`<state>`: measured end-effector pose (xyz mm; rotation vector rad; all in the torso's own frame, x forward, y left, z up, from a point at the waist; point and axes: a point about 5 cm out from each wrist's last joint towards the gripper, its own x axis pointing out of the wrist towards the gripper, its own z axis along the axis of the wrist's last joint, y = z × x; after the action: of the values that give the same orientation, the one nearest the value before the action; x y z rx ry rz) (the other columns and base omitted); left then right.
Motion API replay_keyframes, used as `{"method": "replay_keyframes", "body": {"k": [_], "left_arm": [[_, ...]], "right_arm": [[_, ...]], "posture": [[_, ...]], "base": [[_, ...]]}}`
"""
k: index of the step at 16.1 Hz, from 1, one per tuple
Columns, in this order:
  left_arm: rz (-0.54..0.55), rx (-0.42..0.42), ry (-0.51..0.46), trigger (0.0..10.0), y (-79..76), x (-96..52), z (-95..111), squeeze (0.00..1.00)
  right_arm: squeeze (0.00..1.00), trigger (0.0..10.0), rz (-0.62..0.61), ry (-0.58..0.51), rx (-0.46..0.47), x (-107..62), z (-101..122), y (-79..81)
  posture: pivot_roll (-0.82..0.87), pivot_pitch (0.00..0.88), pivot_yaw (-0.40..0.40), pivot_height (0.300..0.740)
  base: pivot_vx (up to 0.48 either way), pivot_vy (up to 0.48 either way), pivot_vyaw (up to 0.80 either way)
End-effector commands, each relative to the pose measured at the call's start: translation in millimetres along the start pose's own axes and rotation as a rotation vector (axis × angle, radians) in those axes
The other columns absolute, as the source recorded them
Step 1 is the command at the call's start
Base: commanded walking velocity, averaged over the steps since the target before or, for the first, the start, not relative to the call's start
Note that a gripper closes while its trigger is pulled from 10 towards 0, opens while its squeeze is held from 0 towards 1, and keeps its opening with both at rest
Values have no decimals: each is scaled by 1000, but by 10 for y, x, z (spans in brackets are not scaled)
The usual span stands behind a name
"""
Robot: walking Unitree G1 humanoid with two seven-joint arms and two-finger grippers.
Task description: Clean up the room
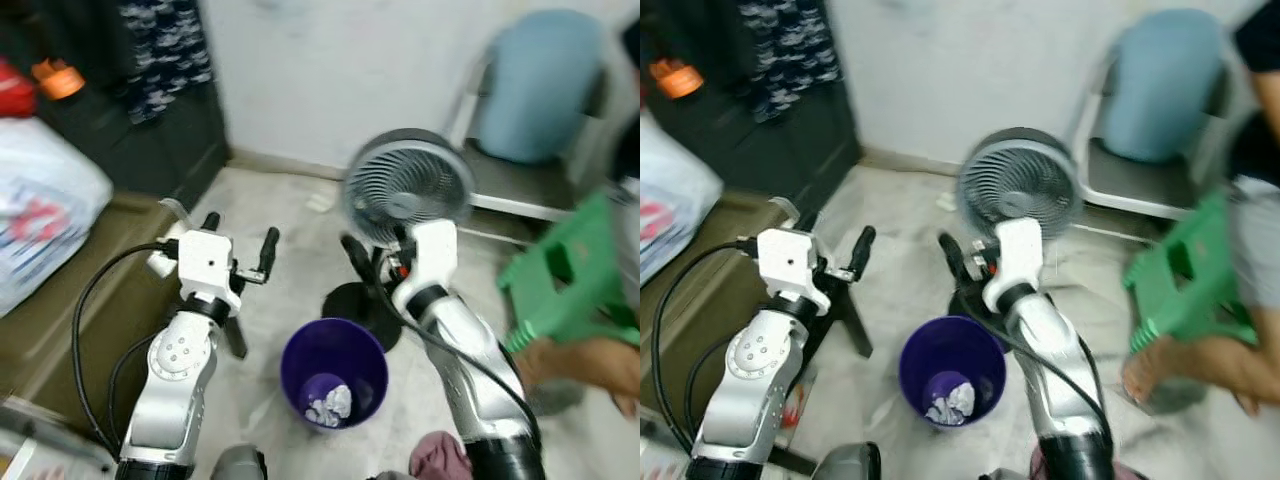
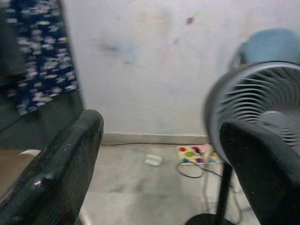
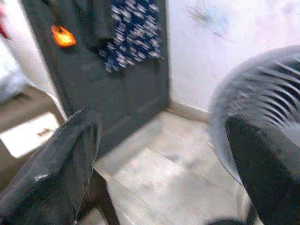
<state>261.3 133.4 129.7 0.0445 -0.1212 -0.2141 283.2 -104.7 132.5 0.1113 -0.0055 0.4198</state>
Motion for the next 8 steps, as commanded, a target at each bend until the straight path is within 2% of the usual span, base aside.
{"method": "replay_keyframes", "body": {"k": [1,3,6,8], "left_arm": [[4,-5,7,10000,-2,1,4,0],[12,0,6,10000,7,-32,13,0],[60,5,16,10000,62,-52,3,0],[91,2,13,10000,104,-22,10,0]], "right_arm": [[0,10000,-14,0,0,25,9,-13],[0,10000,5,-20,23,47,79,20],[0,10000,18,15,14,-27,-8,9],[0,10000,16,12,10,-9,7,2]], "posture": [[-102,0,-9,740],[-92,0,-15,740],[-93,0,-18,740],[-98,0,-20,740]], "base": [[0,0,800],[0,0,800],[0,0,800],[0,0,800]]}}
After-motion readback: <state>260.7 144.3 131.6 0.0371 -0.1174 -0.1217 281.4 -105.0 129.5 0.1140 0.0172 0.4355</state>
